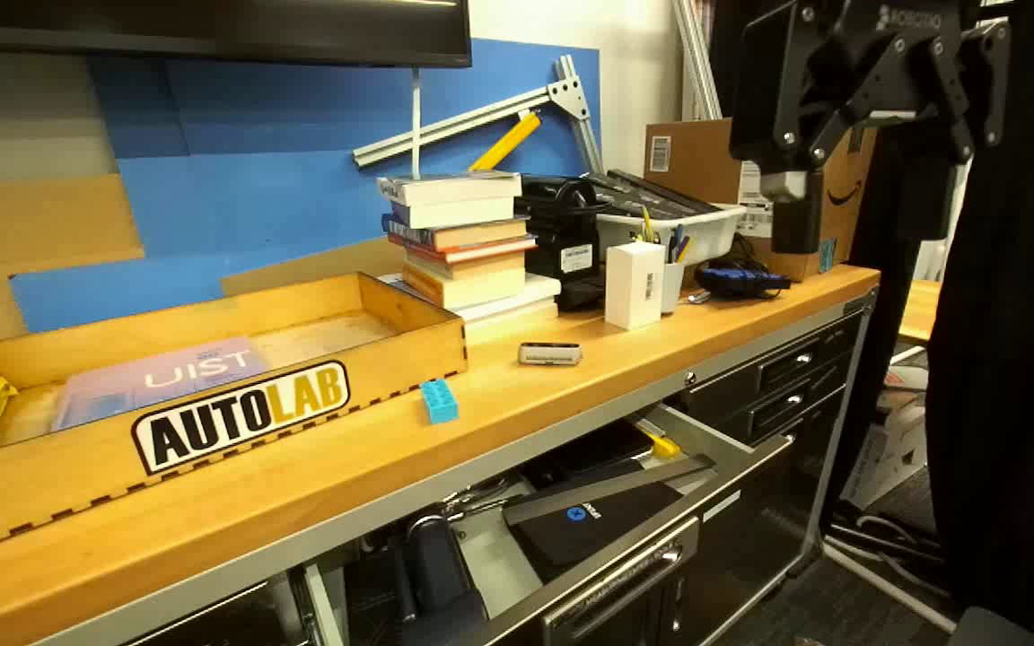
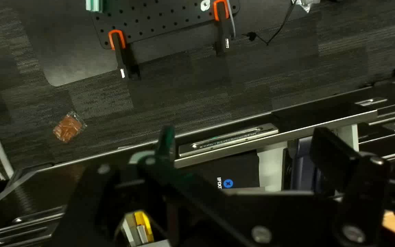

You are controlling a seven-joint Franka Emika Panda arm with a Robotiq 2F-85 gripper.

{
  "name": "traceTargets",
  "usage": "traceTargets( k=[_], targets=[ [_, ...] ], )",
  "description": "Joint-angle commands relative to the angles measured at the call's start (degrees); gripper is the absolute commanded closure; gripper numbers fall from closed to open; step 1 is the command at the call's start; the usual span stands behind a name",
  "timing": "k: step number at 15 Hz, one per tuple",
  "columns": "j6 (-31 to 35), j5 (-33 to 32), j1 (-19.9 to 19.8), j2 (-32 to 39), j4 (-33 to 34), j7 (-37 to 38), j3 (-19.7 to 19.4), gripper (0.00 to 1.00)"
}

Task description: Pick up the blue object and put it in the open drawer and close it

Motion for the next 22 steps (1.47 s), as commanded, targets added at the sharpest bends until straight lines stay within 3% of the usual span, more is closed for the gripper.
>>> traceTargets(
  k=[1,20,22],
  targets=[
    [-0.1,0.4,-1.1,0.0,0.4,-0.6,0.7,0.00],
    [-0.1,0.5,-1.1,-0.3,1.0,-0.6,0.7,0.00],
    [2.1,1.1,-0.7,5.7,4.6,-1.3,1.1,0.00]
  ],
)
